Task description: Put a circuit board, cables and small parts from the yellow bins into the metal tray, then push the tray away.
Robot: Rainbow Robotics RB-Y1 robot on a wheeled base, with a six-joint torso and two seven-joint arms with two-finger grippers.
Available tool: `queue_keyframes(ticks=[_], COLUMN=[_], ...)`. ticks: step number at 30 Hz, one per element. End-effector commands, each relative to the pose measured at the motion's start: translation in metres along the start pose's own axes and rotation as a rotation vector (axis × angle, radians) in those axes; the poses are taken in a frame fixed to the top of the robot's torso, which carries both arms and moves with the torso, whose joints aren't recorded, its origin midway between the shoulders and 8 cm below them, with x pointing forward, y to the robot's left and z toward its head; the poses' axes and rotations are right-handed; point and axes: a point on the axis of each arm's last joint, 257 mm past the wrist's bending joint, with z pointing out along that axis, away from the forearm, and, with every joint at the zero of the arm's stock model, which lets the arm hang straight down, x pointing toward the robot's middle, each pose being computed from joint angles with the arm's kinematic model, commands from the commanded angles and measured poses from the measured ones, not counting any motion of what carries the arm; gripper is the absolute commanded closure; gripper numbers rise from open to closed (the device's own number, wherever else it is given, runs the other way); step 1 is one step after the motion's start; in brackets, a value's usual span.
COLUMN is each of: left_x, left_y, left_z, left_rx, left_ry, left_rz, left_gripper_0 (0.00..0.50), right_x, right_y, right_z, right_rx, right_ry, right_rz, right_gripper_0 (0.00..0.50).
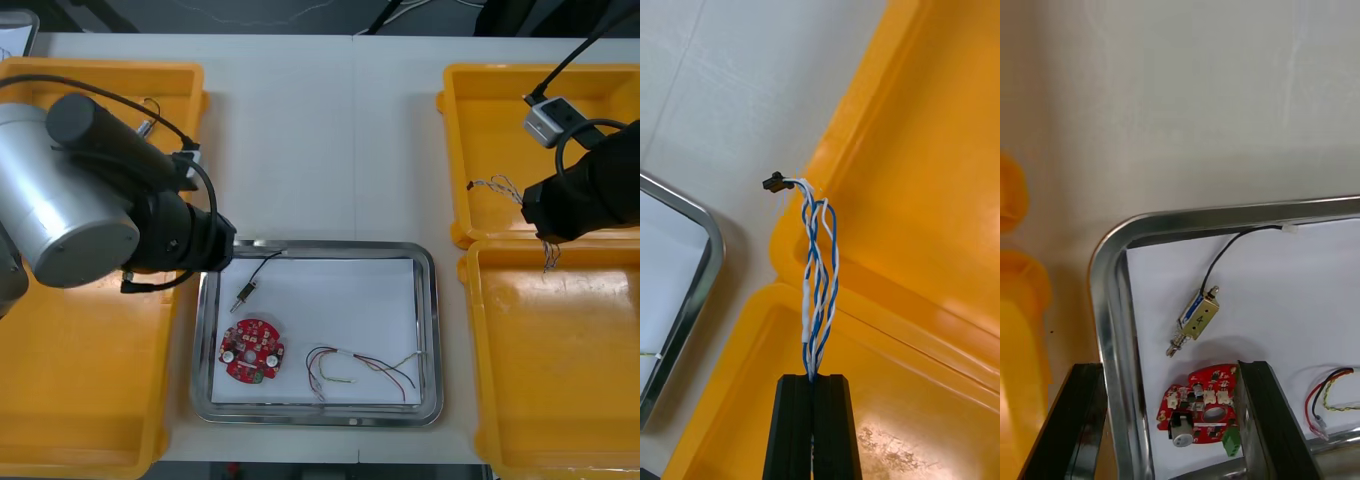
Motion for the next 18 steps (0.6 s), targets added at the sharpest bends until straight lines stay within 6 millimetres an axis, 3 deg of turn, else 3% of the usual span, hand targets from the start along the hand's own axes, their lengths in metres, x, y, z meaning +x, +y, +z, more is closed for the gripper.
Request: queue_keyframes(ticks=[1, 8, 18], left_x=[-0.043, -0.076, -0.124], left_y=[0.023, 0.071, 0.134], left_z=[-0.044, -0.063, -0.051], left_rx=[-0.044, -0.112, -0.173], left_ry=[-0.087, -0.102, -0.137], left_rz=[-0.053, -0.077, -0.097], left_gripper_0=[0.0, 0.0, 0.0], right_x=[-0.02, -0.024, -0.036], right_y=[0.02, 0.046, 0.099], right_z=[-0.01, -0.003, 0.006], right_rx=[0.0, -0.052, -0.098], right_ry=[-0.026, -0.015, 0.013], right_rz=[-0.087, -0.148, -0.326], right_gripper_0=[0.5, 0.5, 0.5])
